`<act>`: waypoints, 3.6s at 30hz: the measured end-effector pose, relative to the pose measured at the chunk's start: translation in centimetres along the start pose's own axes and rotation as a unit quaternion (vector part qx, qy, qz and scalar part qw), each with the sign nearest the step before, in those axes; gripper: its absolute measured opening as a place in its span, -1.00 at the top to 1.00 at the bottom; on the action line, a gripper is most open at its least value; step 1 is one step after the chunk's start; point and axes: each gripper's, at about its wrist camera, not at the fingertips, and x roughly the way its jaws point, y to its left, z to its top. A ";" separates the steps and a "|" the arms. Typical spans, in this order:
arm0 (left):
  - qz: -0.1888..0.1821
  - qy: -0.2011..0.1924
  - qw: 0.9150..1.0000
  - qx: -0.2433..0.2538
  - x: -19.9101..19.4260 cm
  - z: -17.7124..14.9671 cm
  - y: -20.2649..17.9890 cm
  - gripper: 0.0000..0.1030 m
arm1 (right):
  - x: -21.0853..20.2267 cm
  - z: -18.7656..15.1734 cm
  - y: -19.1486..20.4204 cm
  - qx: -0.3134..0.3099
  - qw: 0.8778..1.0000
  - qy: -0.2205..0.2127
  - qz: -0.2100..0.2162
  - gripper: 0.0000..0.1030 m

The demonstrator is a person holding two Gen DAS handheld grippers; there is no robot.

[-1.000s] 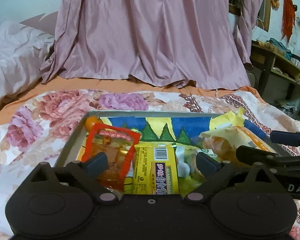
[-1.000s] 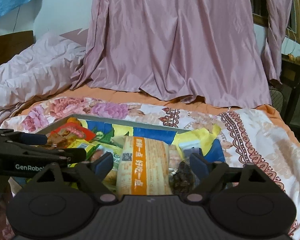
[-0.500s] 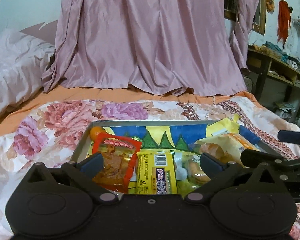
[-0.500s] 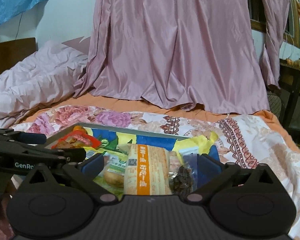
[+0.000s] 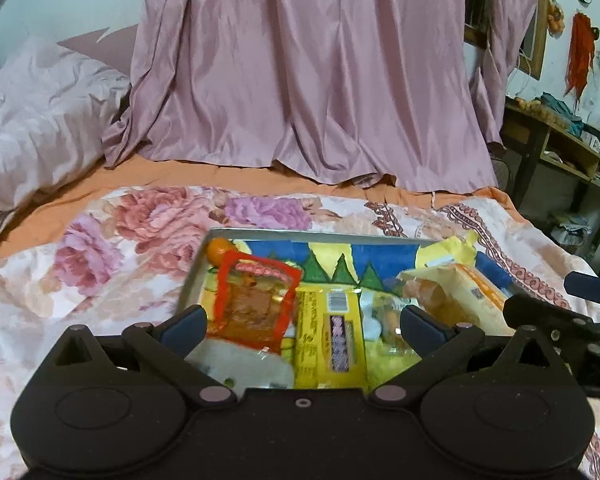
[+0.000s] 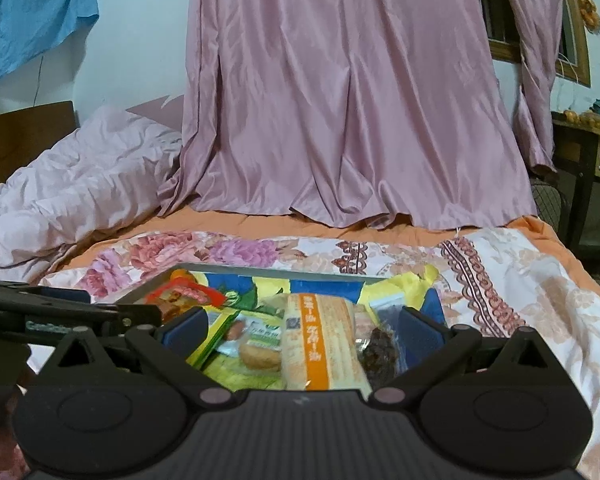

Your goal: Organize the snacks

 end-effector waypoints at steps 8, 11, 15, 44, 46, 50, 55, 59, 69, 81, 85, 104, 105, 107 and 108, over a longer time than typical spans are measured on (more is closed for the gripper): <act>0.003 0.003 1.000 0.012 -6.7 -2.4 1.7 -0.99 | -5.7 -1.6 0.7 0.045 0.999 -0.010 0.000 -0.99; 0.002 -0.003 1.000 0.024 -10.1 -4.1 1.9 -0.99 | -8.5 -2.5 1.0 0.059 0.998 -0.010 -0.003 -1.00; -0.002 0.005 0.999 0.036 -14.4 -7.9 1.5 -0.99 | -12.7 -4.5 2.0 0.070 0.998 -0.010 -0.002 -1.00; 0.026 0.070 0.997 0.033 -18.4 -18.0 1.4 -0.99 | -19.1 -13.6 5.5 0.045 0.998 0.045 -0.011 -1.00; 0.024 0.068 0.997 0.033 -18.5 -18.0 1.3 -0.99 | -19.0 -13.7 5.1 0.058 0.997 0.050 -0.011 -1.00; 0.021 0.061 0.997 0.040 -18.8 -18.0 1.1 -0.99 | -18.9 -13.8 5.2 0.056 0.997 0.051 -0.019 -1.00; 0.019 0.057 0.997 0.038 -19.1 -17.9 1.2 -0.99 | -18.8 -14.0 5.3 0.049 0.997 0.059 -0.024 -1.00; 0.021 0.053 0.998 0.037 -19.3 -17.9 1.2 -0.99 | -18.8 -14.0 5.2 0.050 0.997 0.060 -0.022 -1.00; 0.020 0.053 0.998 0.038 -19.3 -17.8 1.2 -0.99 | -18.7 -14.0 5.5 0.047 0.997 0.063 -0.020 -1.00; 0.017 0.050 0.998 0.039 -19.4 -17.7 1.0 -0.99 | -18.6 -14.1 5.5 0.047 0.997 0.063 -0.019 -1.00; 0.018 0.050 0.998 0.040 -19.4 -17.8 1.0 -0.99 | -18.6 -14.0 5.5 0.047 0.997 0.063 -0.019 -1.00; 0.019 0.049 0.998 0.041 -19.5 -17.8 0.9 -0.99 | -18.6 -14.0 5.5 0.048 0.997 0.064 -0.016 -1.00; 0.018 0.048 0.998 0.041 -19.5 -17.7 0.9 -0.99 | -18.6 -14.0 5.6 0.048 0.997 0.064 -0.016 -1.00; 0.019 0.047 0.998 0.042 -19.6 -17.6 0.8 -0.99 | -18.6 -14.0 5.6 0.048 0.997 0.064 -0.016 -1.00; 0.018 0.047 0.998 0.042 -19.6 -17.6 0.9 -0.99 | -18.6 -14.0 5.6 0.048 0.997 0.064 -0.016 -1.00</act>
